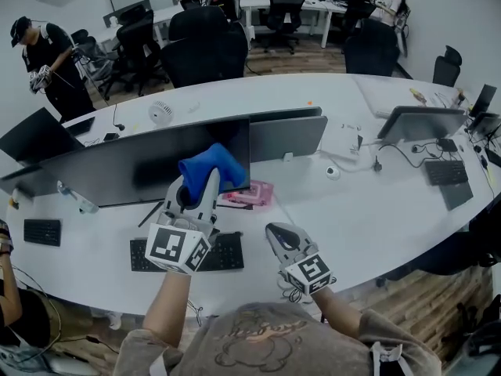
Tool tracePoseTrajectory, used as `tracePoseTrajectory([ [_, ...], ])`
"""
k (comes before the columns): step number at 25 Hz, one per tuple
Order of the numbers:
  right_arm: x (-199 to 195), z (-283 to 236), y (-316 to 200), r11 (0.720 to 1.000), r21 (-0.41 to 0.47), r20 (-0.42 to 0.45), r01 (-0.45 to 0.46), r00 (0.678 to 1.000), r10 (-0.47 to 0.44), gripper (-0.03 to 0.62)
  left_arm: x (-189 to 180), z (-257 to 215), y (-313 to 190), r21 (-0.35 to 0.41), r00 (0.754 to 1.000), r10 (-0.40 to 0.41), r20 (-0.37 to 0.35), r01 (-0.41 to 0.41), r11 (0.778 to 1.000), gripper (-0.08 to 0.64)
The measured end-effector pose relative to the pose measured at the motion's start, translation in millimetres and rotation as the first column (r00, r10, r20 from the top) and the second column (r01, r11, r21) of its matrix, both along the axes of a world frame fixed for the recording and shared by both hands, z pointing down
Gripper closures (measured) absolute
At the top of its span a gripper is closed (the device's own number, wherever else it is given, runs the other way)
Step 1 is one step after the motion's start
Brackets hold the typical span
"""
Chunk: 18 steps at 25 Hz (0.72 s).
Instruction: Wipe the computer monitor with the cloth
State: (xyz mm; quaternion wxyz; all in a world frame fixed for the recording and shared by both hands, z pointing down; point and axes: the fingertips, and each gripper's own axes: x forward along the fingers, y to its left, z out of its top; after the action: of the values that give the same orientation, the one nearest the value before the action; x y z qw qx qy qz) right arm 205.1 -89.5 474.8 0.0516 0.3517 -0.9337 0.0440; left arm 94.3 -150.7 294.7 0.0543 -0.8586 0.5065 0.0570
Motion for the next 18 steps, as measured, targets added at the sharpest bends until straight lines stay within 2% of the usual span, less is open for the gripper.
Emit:
tracePoseTrajectory([
  [9,-75,-16,18,0.995,0.002,0.02,0.097,0.995,-0.097,0.571,-97,48,54,-0.085,0.994,-0.095,0.048,0.099,0.991,0.512],
  [15,-119,-22,34,0.987,-0.003,0.028,0.158,0.987,-0.158,0.571,-139,78,93,-0.105,0.983,-0.115,0.144,0.13,0.986,0.512],
  [18,-136,-24,41,0.985,-0.006,0.026,0.173,0.985,-0.173,0.571,-160,93,111,-0.132,0.98,-0.125,0.154,0.146,0.98,0.512],
])
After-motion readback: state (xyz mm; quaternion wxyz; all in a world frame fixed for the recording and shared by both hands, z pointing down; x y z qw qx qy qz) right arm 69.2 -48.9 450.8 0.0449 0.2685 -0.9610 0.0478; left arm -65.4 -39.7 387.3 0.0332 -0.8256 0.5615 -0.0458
